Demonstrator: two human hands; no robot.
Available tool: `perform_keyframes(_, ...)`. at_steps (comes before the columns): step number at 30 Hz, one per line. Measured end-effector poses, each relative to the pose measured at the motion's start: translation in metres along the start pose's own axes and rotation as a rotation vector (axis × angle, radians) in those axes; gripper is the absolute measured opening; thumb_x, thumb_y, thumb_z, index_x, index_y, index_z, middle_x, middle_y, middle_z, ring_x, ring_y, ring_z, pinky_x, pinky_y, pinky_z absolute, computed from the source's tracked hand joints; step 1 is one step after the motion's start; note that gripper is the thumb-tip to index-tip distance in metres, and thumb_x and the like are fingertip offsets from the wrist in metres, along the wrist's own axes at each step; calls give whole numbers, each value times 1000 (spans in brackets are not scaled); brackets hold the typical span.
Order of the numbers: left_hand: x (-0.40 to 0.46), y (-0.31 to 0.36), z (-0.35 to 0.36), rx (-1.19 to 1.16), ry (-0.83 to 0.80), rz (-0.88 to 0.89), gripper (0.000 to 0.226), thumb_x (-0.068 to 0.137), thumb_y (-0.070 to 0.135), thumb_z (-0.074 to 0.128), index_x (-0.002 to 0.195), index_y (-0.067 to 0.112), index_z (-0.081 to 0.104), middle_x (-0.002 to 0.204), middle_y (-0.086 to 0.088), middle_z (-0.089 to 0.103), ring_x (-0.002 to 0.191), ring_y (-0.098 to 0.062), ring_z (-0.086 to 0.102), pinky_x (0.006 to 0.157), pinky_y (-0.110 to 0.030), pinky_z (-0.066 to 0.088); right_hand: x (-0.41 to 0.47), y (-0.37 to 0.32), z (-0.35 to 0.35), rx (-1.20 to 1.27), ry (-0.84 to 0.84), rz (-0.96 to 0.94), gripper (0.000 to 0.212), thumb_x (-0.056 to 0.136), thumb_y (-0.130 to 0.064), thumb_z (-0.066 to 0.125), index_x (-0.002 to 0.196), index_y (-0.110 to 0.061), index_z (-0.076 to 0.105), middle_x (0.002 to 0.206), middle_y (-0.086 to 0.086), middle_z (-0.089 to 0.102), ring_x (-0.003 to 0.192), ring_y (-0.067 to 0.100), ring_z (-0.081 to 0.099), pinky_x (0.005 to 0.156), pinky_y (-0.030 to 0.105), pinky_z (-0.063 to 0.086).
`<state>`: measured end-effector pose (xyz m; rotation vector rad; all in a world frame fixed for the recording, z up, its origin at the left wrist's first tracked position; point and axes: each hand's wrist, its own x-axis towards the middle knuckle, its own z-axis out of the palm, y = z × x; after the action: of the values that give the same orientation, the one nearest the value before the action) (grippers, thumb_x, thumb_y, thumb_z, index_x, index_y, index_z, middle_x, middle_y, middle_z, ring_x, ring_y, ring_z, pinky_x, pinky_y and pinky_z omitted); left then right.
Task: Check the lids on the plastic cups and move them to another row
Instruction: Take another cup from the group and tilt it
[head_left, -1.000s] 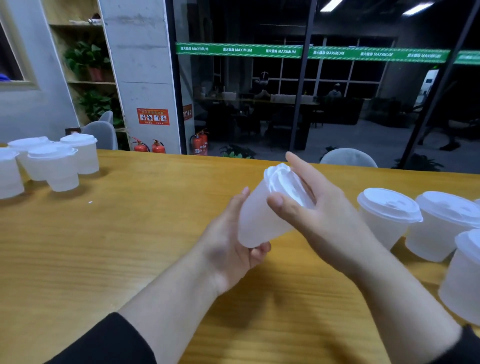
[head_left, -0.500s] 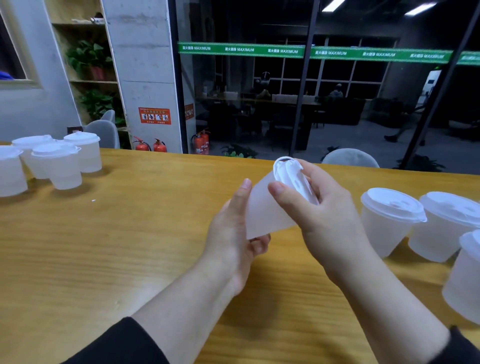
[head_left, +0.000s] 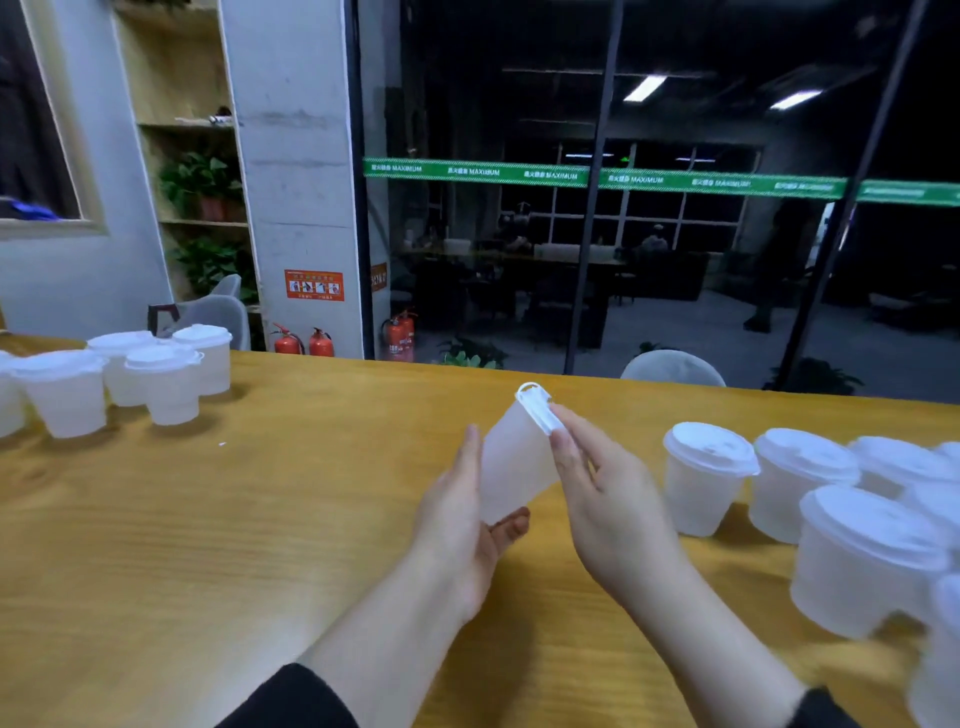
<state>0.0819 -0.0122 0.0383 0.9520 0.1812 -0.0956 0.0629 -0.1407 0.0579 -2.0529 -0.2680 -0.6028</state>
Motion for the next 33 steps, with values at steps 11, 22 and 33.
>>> perform_keyframes(11, -98, 117, 70, 1059, -63, 832, 35, 86, 66, 62, 92, 31, 63, 89, -1, 66, 77, -23, 61, 64, -38, 46, -73, -57, -61, 1081, 68, 477, 45, 100, -55, 51, 130, -24, 63, 129, 1, 69, 120, 23, 65, 94, 50, 59)
perform_keyframes(22, -193, 100, 141, 2056, -431, 800, 45, 95, 67, 54, 106, 26, 69, 98, 8, 67, 88, -9, 62, 68, -30, 49, -170, -76, -83, 1744, -170, 612, 58, 105, -51, 48, 145, -9, 51, 133, 28, 64, 120, 45, 65, 92, 51, 59)
perform_keyframes(33, -189, 64, 119, 1663, -363, 856, 29, 97, 58, 57, 102, 31, 64, 93, 3, 68, 80, -15, 63, 63, -32, 46, -169, -66, -112, 1734, -83, 667, 68, 95, -54, 64, 140, -5, 52, 133, 38, 57, 113, 52, 66, 85, 55, 61)
